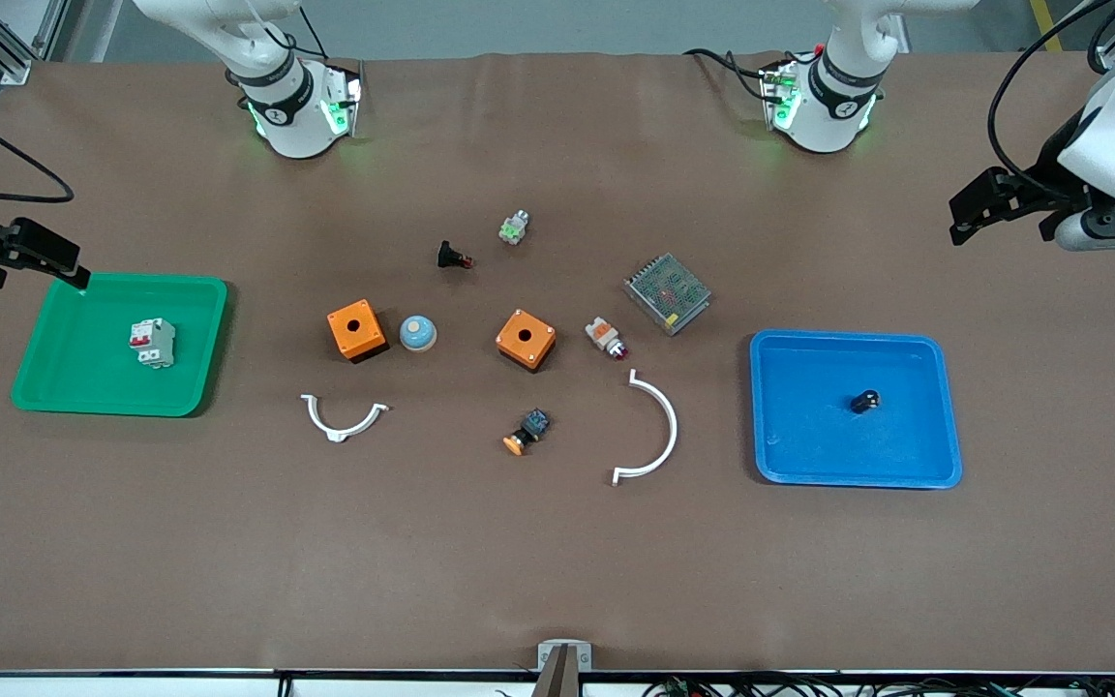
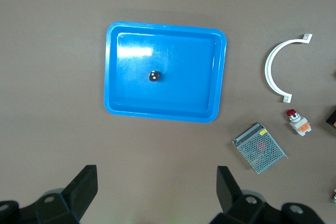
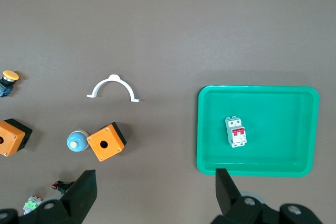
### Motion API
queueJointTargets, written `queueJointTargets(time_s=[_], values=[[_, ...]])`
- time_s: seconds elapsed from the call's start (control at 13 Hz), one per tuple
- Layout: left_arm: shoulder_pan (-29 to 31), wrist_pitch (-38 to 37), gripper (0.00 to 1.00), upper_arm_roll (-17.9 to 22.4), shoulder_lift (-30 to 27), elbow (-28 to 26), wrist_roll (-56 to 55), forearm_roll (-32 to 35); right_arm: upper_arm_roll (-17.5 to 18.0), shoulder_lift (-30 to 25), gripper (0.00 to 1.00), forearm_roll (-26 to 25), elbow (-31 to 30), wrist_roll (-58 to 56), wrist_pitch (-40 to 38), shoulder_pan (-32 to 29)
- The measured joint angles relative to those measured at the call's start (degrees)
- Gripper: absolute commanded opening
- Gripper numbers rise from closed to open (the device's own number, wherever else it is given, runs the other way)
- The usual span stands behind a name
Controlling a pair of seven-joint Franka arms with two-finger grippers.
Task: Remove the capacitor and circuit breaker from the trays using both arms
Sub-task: 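Lower the left gripper to the capacitor while the right gripper reaches the breaker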
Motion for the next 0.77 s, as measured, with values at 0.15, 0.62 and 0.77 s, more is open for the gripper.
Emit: queueJointTargets(time_s=[0.15,0.62,0.77], values=[[0.1,0.0,1.00,0.0,0.2,0.0,0.0,0.0,0.2,0.0,1.00,0.0,0.0,-0.2,0.0,0.0],[-0.7,1.5,1.00,-0.1,10.7,3.8,0.0,0.0,0.3,-0.4,1.00,0.0,-0.1,-0.2,-0.1,0.0],[-2.8,6.3,1.00,-0.3,16.5,3.7,-1.5,0.0,0.2,-0.3,1.00,-0.3,-1.2,-0.2,0.2,-0.4]])
